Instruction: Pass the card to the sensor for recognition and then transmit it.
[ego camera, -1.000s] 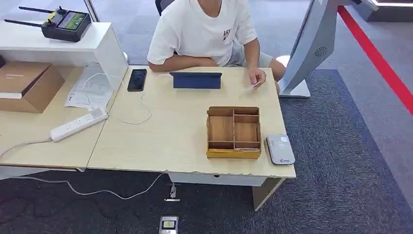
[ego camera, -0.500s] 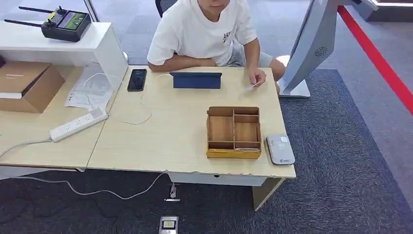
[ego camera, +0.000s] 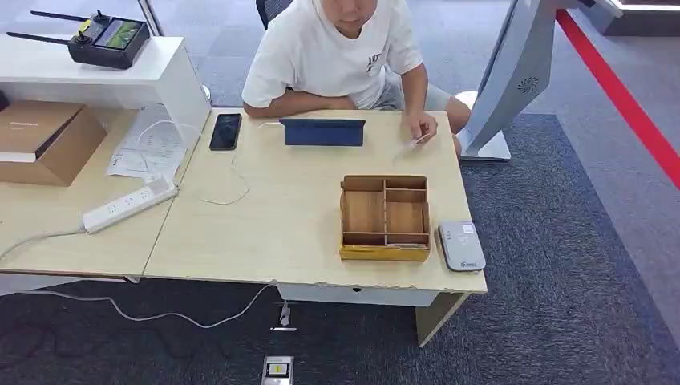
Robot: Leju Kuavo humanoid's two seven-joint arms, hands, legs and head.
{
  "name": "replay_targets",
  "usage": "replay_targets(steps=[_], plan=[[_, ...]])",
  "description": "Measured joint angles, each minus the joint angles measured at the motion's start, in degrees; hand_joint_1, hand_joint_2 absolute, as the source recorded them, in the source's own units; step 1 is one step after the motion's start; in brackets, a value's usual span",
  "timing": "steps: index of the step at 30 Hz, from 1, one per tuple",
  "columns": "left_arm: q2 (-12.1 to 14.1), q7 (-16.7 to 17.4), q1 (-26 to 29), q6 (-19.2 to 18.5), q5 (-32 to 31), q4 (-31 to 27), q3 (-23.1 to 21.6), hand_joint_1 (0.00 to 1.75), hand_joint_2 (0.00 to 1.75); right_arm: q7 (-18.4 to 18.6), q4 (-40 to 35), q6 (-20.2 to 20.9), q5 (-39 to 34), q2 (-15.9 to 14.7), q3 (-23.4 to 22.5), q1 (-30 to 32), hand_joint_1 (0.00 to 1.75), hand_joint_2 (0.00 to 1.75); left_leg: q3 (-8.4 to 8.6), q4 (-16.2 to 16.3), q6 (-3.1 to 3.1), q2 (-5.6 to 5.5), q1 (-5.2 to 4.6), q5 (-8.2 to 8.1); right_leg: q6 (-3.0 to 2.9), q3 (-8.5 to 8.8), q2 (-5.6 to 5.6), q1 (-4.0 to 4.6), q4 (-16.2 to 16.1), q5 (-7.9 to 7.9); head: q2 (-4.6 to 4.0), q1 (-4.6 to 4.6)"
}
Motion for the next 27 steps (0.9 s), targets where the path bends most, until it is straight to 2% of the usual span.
replay_targets(steps=[9,10,11,12,17,18,27], plan=[[-0.07,0.0,0.0,0.0,0.0,0.0,0.02,0.0,1.75,0.0,0.0,0.0,0.0,0.0,0.0,0.0,0.0,1.75,0.0,0.0,0.0,0.0,0.0,0.0,0.0,0.0,0.0,0.0,0.0,0.0,0.0,0.0],[-0.09,0.0,0.0,0.0,0.0,0.0,0.02,0.0,0.0,0.0,-0.02,0.0,0.0,0.0,0.0,0.0,0.0,1.75,0.0,0.0,0.0,0.0,0.0,0.0,0.0,0.0,0.0,0.0,0.0,0.0,0.0,-0.02],[-0.09,0.0,0.0,0.02,0.0,0.0,0.02,0.0,0.0,0.0,0.0,0.0,0.0,0.0,0.0,0.0,0.0,1.75,0.0,0.0,0.0,0.0,0.0,0.0,0.0,0.0,0.0,0.0,0.0,0.0,0.0,0.0],[-0.09,0.0,0.0,0.02,0.0,0.0,0.02,0.0,0.0,0.0,0.0,0.0,0.0,0.0,0.0,0.0,0.0,0.0,0.0,0.0,0.0,0.0,0.0,0.0,0.0,0.0,0.0,0.0,0.0,0.0,0.0,0.0],[-0.11,0.0,0.0,0.0,0.0,0.0,0.04,0.0,0.0,0.0,0.0,0.0,0.0,0.0,0.0,0.03,0.0,0.0,0.0,0.0,0.0,0.0,0.0,0.0,0.0,0.0,0.0,0.01,0.0,0.0,0.0,0.0],[-0.11,0.0,0.0,0.0,0.0,0.0,0.04,1.75,0.0,0.0,0.0,0.0,0.0,0.0,0.0,0.03,1.75,0.0,0.0,0.0,0.0,0.0,0.0,0.0,0.0,0.0,0.0,0.01,0.0,0.0,0.0,0.0],[-0.11,0.0,0.0,0.02,0.0,0.0,0.07,1.75,0.0,0.0,0.0,0.0,0.0,0.0,0.0,0.03,1.75,0.0,0.0,0.0,-0.01,0.0,0.0,0.0,-0.01,0.0,0.0,0.01,0.0,0.0,0.0,0.0]])
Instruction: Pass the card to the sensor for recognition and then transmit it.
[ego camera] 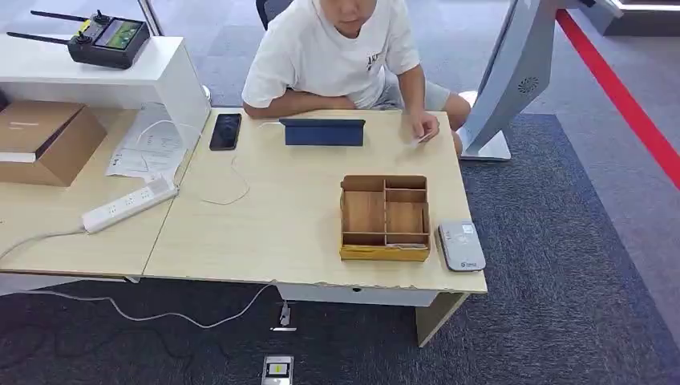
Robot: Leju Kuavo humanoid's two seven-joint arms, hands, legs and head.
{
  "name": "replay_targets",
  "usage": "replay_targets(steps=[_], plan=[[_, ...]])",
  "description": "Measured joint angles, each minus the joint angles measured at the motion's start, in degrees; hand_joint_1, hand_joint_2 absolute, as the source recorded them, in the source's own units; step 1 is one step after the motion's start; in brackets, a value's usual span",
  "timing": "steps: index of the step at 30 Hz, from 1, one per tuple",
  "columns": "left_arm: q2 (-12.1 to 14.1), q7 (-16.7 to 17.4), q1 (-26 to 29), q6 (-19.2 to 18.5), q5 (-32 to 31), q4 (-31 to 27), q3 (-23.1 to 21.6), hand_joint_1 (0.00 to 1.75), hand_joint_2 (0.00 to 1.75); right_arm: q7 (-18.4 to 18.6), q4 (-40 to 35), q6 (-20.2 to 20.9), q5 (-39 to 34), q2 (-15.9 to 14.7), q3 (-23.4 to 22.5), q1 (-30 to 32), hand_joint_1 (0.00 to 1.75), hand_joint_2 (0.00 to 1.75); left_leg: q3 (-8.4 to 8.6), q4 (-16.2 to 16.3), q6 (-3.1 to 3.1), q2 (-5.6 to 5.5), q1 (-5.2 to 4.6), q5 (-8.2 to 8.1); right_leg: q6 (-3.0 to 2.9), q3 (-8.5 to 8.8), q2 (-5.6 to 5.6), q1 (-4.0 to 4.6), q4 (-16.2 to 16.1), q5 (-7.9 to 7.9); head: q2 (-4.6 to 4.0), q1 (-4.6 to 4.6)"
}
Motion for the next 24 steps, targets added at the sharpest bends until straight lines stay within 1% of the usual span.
replay_targets(steps=[15,18,23,24], plan=[[-0.02,0.0,-0.17,0.18,0.31,0.0,0.09,1.75,0.0,-0.02,-0.26,-0.15,-0.18,-0.15,-0.02,-0.18,1.75,0.0,-0.01,0.0,0.0,0.0,0.0,0.0,-0.01,0.0,0.0,0.01,0.0,-0.01,0.0,0.0],[-0.02,-0.37,-0.93,2.46,2.96,0.0,-0.76,1.75,0.0,-0.55,-0.39,-0.98,-1.57,-0.65,-0.02,-1.25,1.75,0.0,0.0,0.0,0.0,0.0,0.0,0.0,-0.01,0.0,0.0,0.01,0.0,-0.01,0.0,-0.02],[-0.02,-1.07,-2.28,6.08,9.27,0.02,-4.31,1.75,0.0,-0.81,-0.46,-2.47,-4.29,-1.79,-0.02,-3.06,1.75,0.0,0.02,0.01,-0.01,0.0,0.0,0.01,0.0,0.04,0.0,0.0,0.0,0.02,0.0,0.0],[-0.02,-1.16,-2.55,6.85,10.5,0.02,-5.18,1.75,0.0,-0.87,-0.46,-2.78,-4.81,-1.92,-0.02,-3.38,0.98,0.0,0.02,0.01,-0.01,0.0,0.0,0.01,0.0,0.04,0.0,0.0,0.0,0.02,0.0,0.0]])
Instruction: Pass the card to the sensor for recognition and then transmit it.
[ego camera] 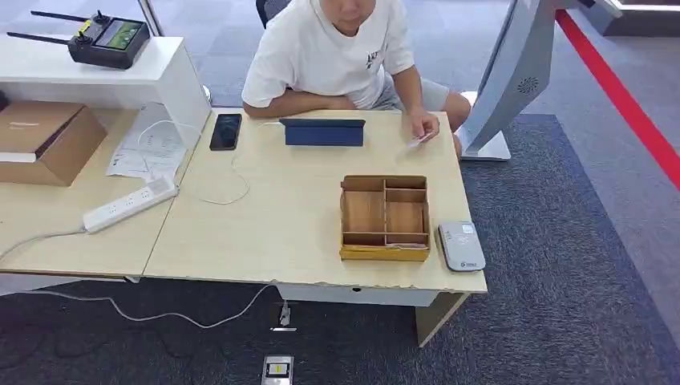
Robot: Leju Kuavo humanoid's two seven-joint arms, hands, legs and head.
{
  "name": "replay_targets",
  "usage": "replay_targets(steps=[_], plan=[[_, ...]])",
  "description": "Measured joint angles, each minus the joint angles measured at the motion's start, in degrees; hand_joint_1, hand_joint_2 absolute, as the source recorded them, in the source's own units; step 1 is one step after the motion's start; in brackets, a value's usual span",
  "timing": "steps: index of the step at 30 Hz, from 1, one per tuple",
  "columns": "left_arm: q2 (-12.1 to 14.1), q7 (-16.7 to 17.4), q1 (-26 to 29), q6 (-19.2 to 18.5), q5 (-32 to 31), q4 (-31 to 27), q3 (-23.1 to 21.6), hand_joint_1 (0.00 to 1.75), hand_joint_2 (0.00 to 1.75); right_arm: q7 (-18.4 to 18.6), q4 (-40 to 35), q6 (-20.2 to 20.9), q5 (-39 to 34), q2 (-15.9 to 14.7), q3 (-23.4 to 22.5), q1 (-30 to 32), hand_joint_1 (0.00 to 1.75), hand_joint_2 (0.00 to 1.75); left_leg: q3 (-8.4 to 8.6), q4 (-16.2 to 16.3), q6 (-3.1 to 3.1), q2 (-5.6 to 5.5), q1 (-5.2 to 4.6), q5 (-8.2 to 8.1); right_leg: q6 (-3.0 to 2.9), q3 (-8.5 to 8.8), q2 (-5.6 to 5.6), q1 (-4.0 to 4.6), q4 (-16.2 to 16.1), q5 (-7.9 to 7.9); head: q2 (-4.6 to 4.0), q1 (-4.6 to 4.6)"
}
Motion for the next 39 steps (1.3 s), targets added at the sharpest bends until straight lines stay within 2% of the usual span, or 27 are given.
replay_targets(steps=[1,2,6,7,25,32,34,36,37,39], plan=[[0.0,-0.07,-0.28,0.63,1.2,0.0,-0.94,1.75,0.0,-0.11,0.0,-0.33,-0.52,-0.31,0.0,-0.32,0.0,0.0,0.0,0.0,0.0,0.0,0.0,0.0,0.0,0.0,0.0,0.0,0.0,0.0,0.0,0.0],[0.0,-0.2,-0.56,1.46,2.4,0.02,-1.92,1.13,0.0,-0.22,0.0,-0.52,-1.09,-0.46,0.0,-0.65,0.0,0.0,-0.01,0.0,0.0,0.0,0.0,0.0,0.0,0.0,0.0,0.0,0.0,0.0,0.0,-0.02],[0.04,-0.65,-1.74,4.53,7.48,0.11,-6.62,1.13,0.0,-0.74,0.0,-1.81,-3.67,-1.42,0.02,-2.08,0.0,0.0,-0.01,0.0,0.0,0.0,0.0,0.0,0.0,-0.01,0.0,0.0,0.0,0.0,0.0,-0.02],[0.07,-0.76,-2.0,5.26,8.72,0.13,-7.73,0.0,0.0,-0.81,0.0,-2.16,-4.32,-1.57,0.02,-2.41,0.0,0.0,-0.01,0.0,0.0,0.0,0.0,0.0,0.0,-0.01,0.0,0.0,0.0,0.0,0.0,-0.02],[1.42,-2.23,-6.93,18.55,29.85,2.16,-30.15,0.0,0.0,-2.03,-0.7,-8.3,-16.8,-5.7,0.28,-7.98,0.0,0.0,-0.02,0.01,0.0,-0.01,0.0,0.0,0.0,0.0,0.0,0.0,0.0,0.0,0.0,0.0],[2.36,-1.59,-9.02,23.47,37.33,3.32,-40.63,0.0,0.0,-2.05,-1.25,-10.91,-22.38,-7.39,1.4,-10.08,0.0,0.0,0.03,0.01,0.0,-0.01,0.0,0.0,0.0,-0.01,0.0,0.0,0.0,0.0,0.0,-0.02],[2.45,-1.35,-9.21,24.22,38.55,3.41,-41.51,0.0,0.0,-1.99,-1.31,-11.39,-23.34,-7.65,1.46,-10.32,0.0,0.0,-0.01,0.01,0.0,-0.02,0.0,0.0,0.0,-0.01,0.0,0.0,0.0,0.0,0.0,0.0],[2.73,-1.03,-9.72,25.24,40.02,3.69,-44.46,0.0,0.0,-1.99,-1.42,-11.78,-24.59,-8.02,1.92,-10.73,0.0,0.0,-0.04,0.01,0.0,-0.02,0.0,0.0,0.0,-0.02,0.0,0.0,0.01,0.01,0.0,0.0],[2.89,-0.83,-10.05,25.77,40.81,3.83,-45.99,0.0,0.0,-1.97,-1.44,-12.07,-25.33,-8.22,2.14,-11.04,0.0,1.75,-0.02,0.01,0.0,-0.02,0.0,0.0,0.0,0.0,0.0,0.0,0.01,0.01,0.0,-0.02],[3.13,-0.28,-10.65,26.95,42.62,4.07,-48.63,0.0,0.0,-1.94,-1.46,-12.81,-27.34,-8.52,2.38,-11.66,0.0,1.75,-0.03,0.01,0.0,-0.03,0.0,0.0,0.0,0.0,-0.01,0.0,0.01,0.01,0.0,-0.02]])
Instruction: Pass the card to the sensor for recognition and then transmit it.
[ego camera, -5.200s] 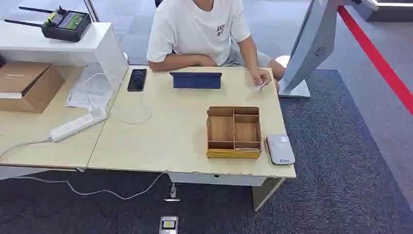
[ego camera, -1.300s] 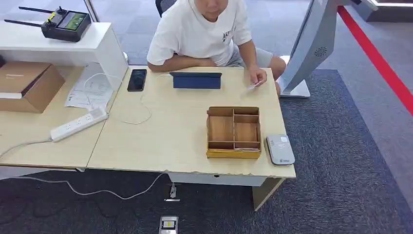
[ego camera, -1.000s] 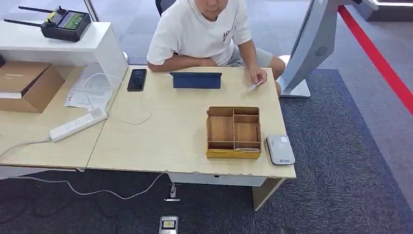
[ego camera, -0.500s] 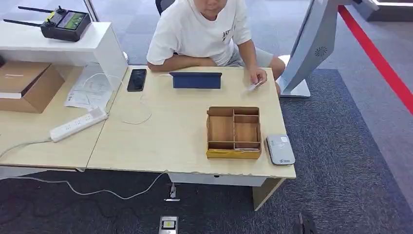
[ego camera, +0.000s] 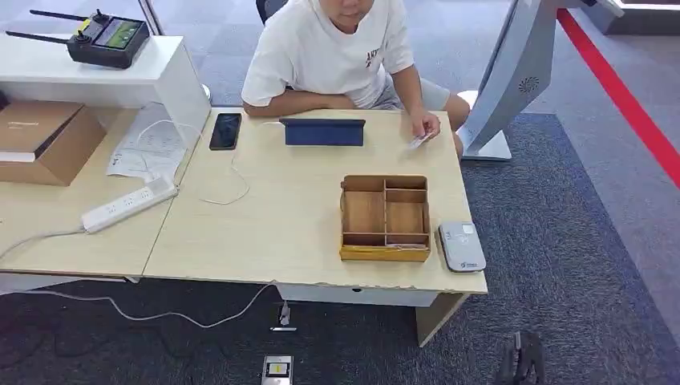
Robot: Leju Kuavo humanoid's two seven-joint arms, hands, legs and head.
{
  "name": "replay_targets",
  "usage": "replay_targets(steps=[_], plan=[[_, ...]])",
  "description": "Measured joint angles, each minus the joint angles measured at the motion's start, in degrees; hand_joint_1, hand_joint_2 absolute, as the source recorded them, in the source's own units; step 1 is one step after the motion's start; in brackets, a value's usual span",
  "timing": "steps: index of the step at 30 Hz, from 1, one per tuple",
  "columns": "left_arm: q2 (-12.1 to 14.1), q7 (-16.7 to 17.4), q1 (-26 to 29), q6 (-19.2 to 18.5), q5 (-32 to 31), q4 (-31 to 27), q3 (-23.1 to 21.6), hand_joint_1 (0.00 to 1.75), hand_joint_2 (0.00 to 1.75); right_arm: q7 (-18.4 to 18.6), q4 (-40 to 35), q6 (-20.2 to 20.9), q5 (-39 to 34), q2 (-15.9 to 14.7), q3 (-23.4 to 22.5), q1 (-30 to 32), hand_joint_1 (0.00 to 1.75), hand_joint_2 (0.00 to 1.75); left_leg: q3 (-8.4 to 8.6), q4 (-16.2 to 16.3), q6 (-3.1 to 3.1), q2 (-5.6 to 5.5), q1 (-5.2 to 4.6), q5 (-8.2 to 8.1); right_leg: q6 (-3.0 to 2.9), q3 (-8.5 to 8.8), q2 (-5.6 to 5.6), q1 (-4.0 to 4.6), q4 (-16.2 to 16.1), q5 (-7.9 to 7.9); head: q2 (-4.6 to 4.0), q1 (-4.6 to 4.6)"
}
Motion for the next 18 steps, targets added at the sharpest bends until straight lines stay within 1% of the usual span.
replay_targets(steps=[3,5,8,12,18], plan=[[0.26,0.61,-0.49,1.22,1.75,0.33,-3.75,0.0,0.0,-0.41,-0.46,-1.35,-2.84,-0.41,0.22,-0.42,0.0,1.75,0.05,0.0,0.0,0.01,0.0,0.0,0.0,0.0,0.0,0.0,0.0,0.0,-0.02,0.0],[0.39,0.83,-0.49,1.35,2.05,0.35,-4.06,0.0,0.0,-0.7,-0.5,-2.03,-3.58,-0.55,0.24,-0.45,0.0,1.75,0.0,0.0,0.0,-0.01,0.0,0.0,0.0,0.03,-0.01,0.0,0.0,0.0,-0.02,0.0],[0.74,1.14,-1.04,2.25,3.14,0.68,-7.43,0.0,0.0,-2.52,-2.56,-4.61,-6.69,-0.9,0.33,-0.71,0.0,1.75,0.0,0.0,0.0,-0.01,0.0,0.0,0.0,0.02,-0.01,0.0,0.01,0.0,0.0,0.0],[1.05,1.79,-1.32,3.01,4.04,0.94,-10.44,0.0,0.0,-5.18,-6.09,-8.76,-10.99,-1.42,0.37,-0.88,0.0,1.75,0.04,0.0,0.0,-0.02,0.0,0.0,0.0,0.03,-0.02,0.0,0.01,0.0,0.0,0.0],[1.05,1.79,-1.32,3.01,4.04,0.94,-10.45,0.0,0.0,-5.18,-6.1,-8.77,-10.99,-1.42,0.37,-0.88,0.0,1.75,0.04,0.0,0.0,-0.02,0.0,0.0,0.0,0.03,-0.02,0.0,0.01,0.0,0.0,0.0]])
